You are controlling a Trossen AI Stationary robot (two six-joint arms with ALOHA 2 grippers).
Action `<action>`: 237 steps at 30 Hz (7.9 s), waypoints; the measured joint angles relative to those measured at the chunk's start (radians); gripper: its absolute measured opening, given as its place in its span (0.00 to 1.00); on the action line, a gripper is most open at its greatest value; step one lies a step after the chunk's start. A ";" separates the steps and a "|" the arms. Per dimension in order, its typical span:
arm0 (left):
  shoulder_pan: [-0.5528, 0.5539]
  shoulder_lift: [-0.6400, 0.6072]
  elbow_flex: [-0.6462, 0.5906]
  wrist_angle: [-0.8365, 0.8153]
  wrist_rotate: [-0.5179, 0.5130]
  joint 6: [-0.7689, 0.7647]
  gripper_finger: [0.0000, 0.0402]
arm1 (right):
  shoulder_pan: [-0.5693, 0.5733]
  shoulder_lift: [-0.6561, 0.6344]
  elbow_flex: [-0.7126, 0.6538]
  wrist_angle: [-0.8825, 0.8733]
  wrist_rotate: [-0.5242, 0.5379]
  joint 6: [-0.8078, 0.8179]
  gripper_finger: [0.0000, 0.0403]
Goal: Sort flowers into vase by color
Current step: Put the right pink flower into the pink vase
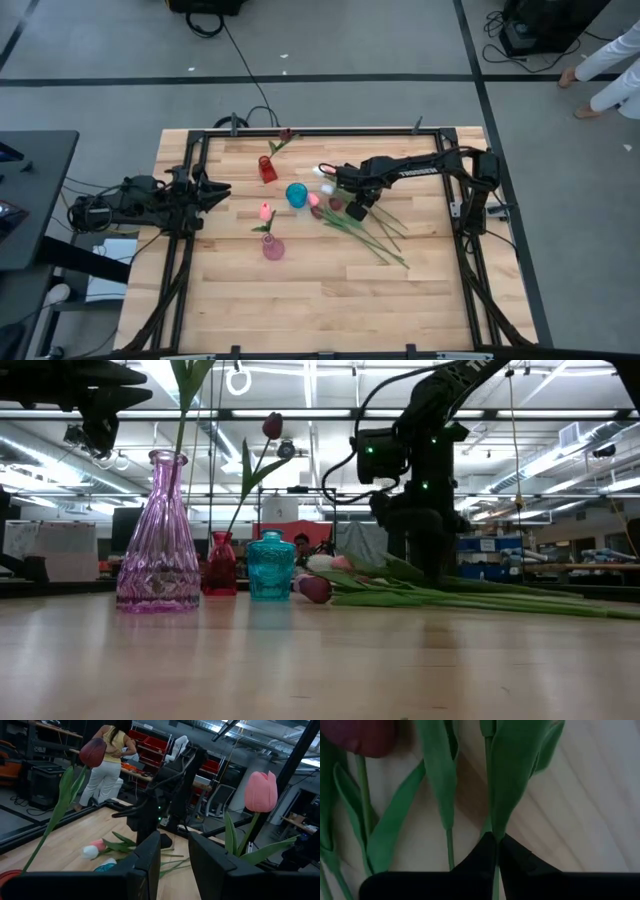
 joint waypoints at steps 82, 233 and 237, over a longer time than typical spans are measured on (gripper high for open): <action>0.212 0.642 0.147 0.440 0.220 0.230 0.26 | 0.149 0.061 0.124 1.349 -0.114 -0.265 0.07; 0.211 0.750 0.214 0.375 0.164 0.362 0.10 | 0.168 -0.002 0.121 1.202 0.123 -0.423 0.05; 0.211 0.749 0.214 0.329 0.168 0.360 0.13 | 0.167 -0.006 0.121 1.201 0.124 -0.421 0.02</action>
